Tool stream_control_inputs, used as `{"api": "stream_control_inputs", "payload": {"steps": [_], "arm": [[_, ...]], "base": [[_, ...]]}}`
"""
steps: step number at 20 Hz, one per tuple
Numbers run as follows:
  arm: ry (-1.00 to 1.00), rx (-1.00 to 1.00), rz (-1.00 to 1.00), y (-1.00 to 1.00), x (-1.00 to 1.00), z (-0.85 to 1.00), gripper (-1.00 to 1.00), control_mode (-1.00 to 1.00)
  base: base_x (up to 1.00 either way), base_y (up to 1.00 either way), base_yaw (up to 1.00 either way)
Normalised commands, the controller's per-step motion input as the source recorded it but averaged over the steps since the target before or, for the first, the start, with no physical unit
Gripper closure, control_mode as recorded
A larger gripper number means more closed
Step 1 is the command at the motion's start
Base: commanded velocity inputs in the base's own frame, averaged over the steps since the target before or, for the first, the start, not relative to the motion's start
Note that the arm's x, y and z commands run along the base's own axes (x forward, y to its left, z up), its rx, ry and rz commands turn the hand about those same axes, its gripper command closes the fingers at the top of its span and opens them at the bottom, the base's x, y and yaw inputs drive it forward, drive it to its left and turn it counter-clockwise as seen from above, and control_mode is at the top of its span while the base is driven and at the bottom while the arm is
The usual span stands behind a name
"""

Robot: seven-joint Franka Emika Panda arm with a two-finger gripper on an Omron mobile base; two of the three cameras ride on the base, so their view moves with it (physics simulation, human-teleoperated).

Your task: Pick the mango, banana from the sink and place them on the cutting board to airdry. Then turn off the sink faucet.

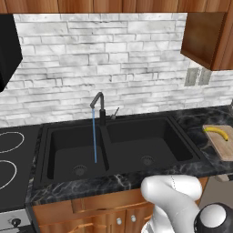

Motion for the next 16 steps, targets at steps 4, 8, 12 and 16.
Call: {"api": "stream_control_inputs", "payload": {"steps": [4,8,12,16], "arm": [[0.00,0.00,0.00,-0.15,0.15,-0.21,1.00,-1.00],[0.00,0.00,0.00,-0.10,0.19,-0.16,1.00,-1.00],[0.00,0.00,0.00,-0.08,0.18,-0.21,1.00,-1.00],[0.00,0.00,0.00,-0.10,0.16,-0.18,1.00,-1.00]], "base": [[0.00,0.00,0.00],[0.00,0.00,0.00],[0.00,0.00,0.00],[0.00,0.00,0.00]]}}
